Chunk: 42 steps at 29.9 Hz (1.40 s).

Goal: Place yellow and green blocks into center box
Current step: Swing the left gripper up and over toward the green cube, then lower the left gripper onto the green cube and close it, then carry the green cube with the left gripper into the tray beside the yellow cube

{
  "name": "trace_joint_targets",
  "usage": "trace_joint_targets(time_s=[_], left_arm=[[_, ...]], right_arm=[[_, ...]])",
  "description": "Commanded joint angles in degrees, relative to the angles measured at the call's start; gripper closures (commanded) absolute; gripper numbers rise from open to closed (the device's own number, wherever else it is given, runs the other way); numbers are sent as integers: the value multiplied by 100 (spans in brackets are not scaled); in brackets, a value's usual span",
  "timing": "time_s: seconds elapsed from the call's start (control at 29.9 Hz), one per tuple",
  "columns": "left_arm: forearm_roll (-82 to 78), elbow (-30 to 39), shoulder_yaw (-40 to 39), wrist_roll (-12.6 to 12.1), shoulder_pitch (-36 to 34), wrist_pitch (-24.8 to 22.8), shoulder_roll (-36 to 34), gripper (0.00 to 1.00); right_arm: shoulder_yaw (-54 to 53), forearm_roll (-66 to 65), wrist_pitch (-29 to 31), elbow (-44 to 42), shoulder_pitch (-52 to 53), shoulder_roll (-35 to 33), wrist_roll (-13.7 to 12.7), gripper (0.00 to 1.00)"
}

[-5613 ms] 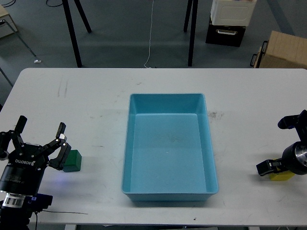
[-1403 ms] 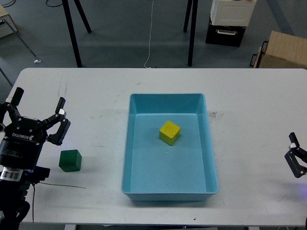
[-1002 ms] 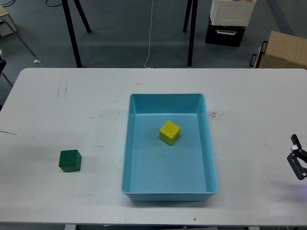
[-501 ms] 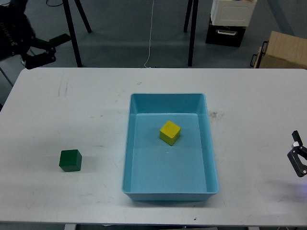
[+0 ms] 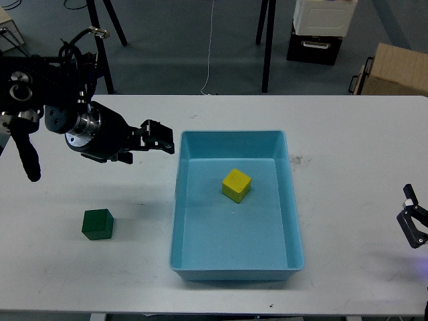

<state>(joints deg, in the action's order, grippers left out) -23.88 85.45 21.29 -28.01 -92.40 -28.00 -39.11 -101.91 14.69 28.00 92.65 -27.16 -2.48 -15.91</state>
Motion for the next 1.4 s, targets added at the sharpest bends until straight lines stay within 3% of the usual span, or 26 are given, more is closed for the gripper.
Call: trace_joint_targets(time_s=[0.0, 0.17, 0.43, 0.9, 0.94, 1.04, 1.14, 1.24, 1.37], left_arm=[[-555, 209, 682, 1, -287, 0, -44, 0], [-978, 192, 1026, 1, 238, 0, -271, 0], [-1874, -186, 289, 1, 1813, 0, -597, 0], [-2068, -503, -151, 1, 2446, 0, -545, 3], [-2121, -503, -195, 1, 2490, 0, -553, 7], [-2480, -494, -275, 1, 2543, 0, -545, 59], [-2701, -485, -266, 1, 2578, 0, -545, 94], [-2719, -450, -284, 1, 2605, 0, -562, 100], [-2710, -424, -345, 1, 2578, 0, -589, 100]], right_arm=[[5, -10, 0, -27, 0, 2, 0, 0], [40, -10, 0, -36, 0, 2, -9, 0], [58, -27, 0, -45, 9, 2, -17, 0], [49, -62, 0, -36, -26, -42, -35, 0], [49, -62, 0, -36, -35, -42, -35, 0], [58, -71, 0, -36, -44, -42, -35, 0], [58, -71, 0, -36, -44, -42, -35, 0], [58, -71, 0, -36, -52, -42, -35, 0], [58, -80, 0, -36, -88, -42, -35, 0]])
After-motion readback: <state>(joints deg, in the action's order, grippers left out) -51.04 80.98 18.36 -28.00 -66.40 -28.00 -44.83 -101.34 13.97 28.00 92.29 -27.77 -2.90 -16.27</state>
